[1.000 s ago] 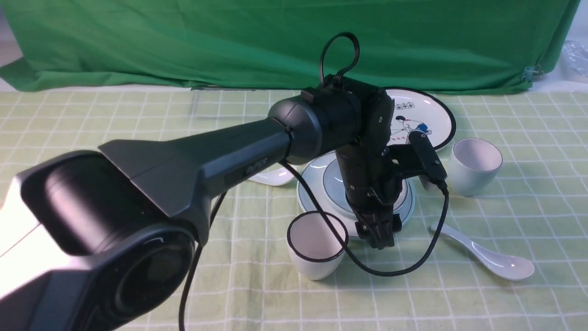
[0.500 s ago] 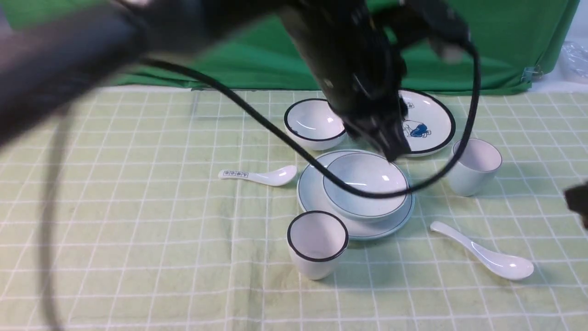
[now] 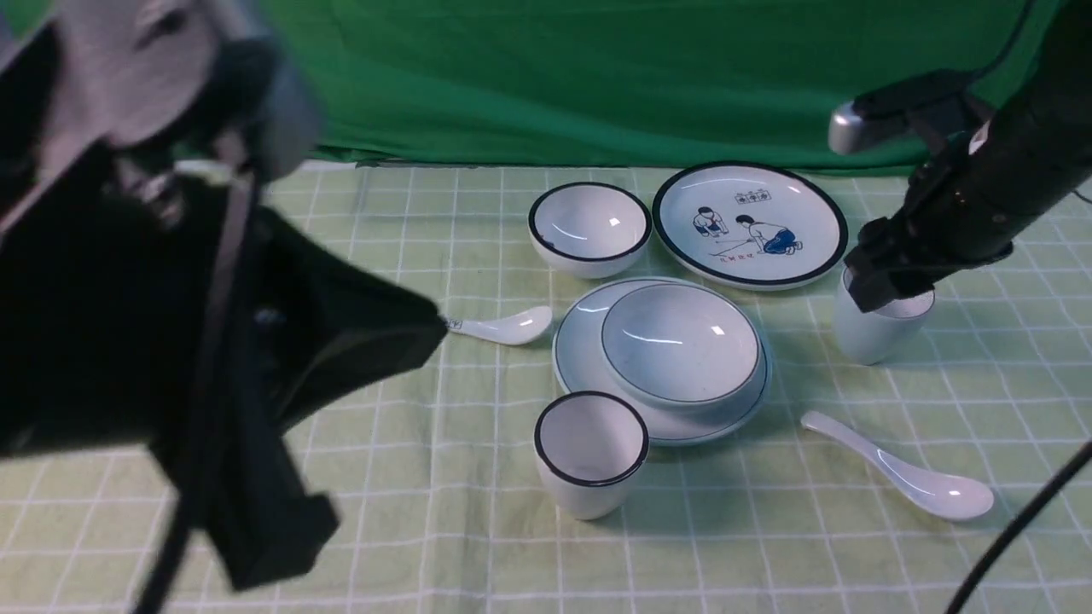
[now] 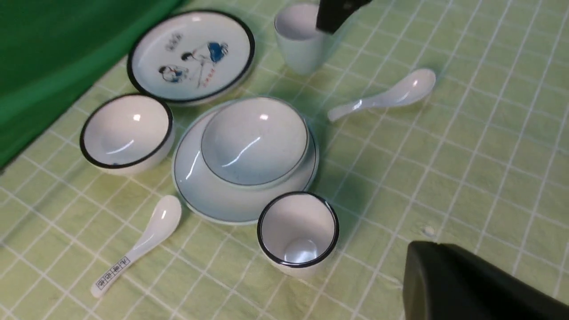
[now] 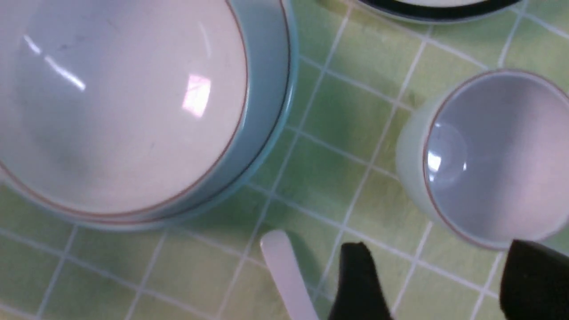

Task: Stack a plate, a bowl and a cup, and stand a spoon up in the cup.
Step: Use the right arm to grab a blue teacup, then use the right arm to put the blue teacup into the blue rice bowl in the middle

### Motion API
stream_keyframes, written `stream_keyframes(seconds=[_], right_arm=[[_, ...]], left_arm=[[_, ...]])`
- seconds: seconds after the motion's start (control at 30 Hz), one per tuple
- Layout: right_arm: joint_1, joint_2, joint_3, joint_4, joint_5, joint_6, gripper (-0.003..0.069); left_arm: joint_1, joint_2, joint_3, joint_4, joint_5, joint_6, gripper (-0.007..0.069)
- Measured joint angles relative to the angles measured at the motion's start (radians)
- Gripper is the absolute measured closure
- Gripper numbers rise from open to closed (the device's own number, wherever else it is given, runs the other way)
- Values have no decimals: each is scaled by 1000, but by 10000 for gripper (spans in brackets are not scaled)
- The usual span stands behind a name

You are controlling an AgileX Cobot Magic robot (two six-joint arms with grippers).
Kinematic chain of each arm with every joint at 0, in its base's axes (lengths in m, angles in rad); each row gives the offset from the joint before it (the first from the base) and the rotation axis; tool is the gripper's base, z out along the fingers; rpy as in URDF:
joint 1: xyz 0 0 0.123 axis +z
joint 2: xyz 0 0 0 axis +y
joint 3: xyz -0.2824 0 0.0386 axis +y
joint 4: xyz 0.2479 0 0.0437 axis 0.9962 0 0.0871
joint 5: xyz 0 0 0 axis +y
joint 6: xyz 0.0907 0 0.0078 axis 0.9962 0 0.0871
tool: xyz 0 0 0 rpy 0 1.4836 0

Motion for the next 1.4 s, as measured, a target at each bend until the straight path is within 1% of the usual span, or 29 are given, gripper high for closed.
stream_keyframes(seconds=[0.13,0.23,0.33,0.37,0.4,0.43,0.47,0.5,0.53,0.63,0.7,0.77,0.8,0.83,0.87,1.0,1.1,1.4], right_arm=[[-2,125,-92,0,0,-1,206],[-10,194,-133,1,1,-1,225],[-11,233,-145,0,9,-1,307],[-11,239,-146,0,16,-1,344],[-11,242,-146,0,21,-1,409],[-11,242,-147,0,32,-1,489],[-11,242,-147,0,33,-1,489],[-11,238,-150,0,40,-1,561],[-11,237,-152,0,45,-1,571],[-4,203,-164,1,120,4,576],[22,148,-167,4,147,14,576],[73,82,-172,34,151,16,576],[123,46,-176,56,151,8,576],[131,43,-178,62,151,5,576],[191,30,-183,78,145,1,576],[279,71,-184,98,117,7,576],[302,142,-182,90,79,21,576],[303,207,-181,80,41,46,574]], left_arm=[[0,-156,149,-12,-108,-16,624],[0,-197,177,-25,-119,-27,624],[0,-205,181,-35,-121,-34,624],[0,-205,181,-38,-124,-34,624],[0,-205,181,-43,-125,-34,624],[0,-204,182,-46,-125,-34,624],[0,-204,182,-46,-125,-34,624],[0,-204,182,-48,-125,-34,624],[0,-204,182,-48,-125,-34,624],[0,-204,182,-48,-126,-33,624],[0,-204,182,-46,-126,-34,624],[0,-204,183,-46,-126,-35,624],[0,-204,183,-46,-126,-34,624],[0,-204,183,-46,-126,-34,624],[0,-204,183,-46,-126,-34,624],[0,-204,183,-46,-127,-34,624],[0,-204,183,-46,-127,-34,624],[0,-204,183,-46,-128,-34,624]])
